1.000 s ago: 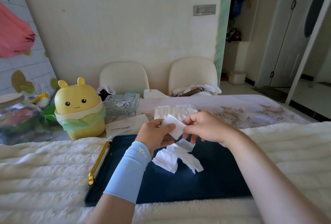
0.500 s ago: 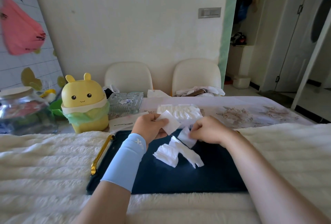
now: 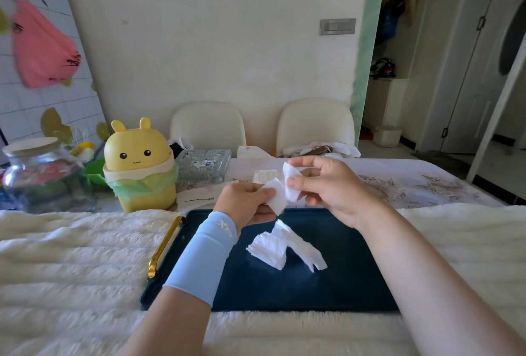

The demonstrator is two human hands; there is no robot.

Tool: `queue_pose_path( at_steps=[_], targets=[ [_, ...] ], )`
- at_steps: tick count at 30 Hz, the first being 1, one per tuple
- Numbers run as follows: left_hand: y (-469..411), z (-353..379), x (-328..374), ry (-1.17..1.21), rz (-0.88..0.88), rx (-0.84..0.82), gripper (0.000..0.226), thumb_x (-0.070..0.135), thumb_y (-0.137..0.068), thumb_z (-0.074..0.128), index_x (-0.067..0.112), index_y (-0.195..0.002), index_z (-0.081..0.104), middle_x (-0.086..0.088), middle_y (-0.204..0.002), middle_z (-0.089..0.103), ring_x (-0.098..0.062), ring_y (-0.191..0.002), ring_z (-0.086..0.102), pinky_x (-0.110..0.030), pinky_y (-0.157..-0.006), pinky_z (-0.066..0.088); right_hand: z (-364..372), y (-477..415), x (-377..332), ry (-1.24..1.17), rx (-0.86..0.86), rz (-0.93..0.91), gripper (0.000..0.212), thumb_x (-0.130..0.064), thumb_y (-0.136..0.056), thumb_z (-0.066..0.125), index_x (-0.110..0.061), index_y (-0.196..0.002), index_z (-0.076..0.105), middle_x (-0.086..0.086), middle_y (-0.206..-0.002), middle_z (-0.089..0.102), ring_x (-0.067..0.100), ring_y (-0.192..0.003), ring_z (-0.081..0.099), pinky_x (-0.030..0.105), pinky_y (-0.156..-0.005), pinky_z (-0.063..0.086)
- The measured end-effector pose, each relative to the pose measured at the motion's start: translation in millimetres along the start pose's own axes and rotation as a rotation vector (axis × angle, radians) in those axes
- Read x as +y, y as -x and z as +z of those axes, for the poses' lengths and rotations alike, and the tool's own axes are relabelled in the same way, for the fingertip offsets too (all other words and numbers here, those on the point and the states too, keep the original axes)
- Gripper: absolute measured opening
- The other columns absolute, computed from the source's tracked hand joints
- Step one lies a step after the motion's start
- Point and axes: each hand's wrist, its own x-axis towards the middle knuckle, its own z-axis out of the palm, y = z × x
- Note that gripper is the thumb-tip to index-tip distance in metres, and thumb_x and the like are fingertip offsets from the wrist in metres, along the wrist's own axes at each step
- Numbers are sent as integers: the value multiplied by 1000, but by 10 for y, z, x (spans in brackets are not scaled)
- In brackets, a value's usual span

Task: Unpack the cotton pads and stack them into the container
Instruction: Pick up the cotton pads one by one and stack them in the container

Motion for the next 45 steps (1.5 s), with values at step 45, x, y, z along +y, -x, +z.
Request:
queue_pose_path(
  at_steps=[45],
  targets=[
    [-46, -70, -41, -5, 49, 208, 9, 9, -94, 61, 7, -96, 69, -12, -101, 73, -25, -88, 72, -32, -67, 62, 95, -111, 471, 987, -87, 297, 28, -31, -80, 63, -7, -86, 77, 12, -92, 75, 18, -70, 60, 34, -64, 47]
  ],
)
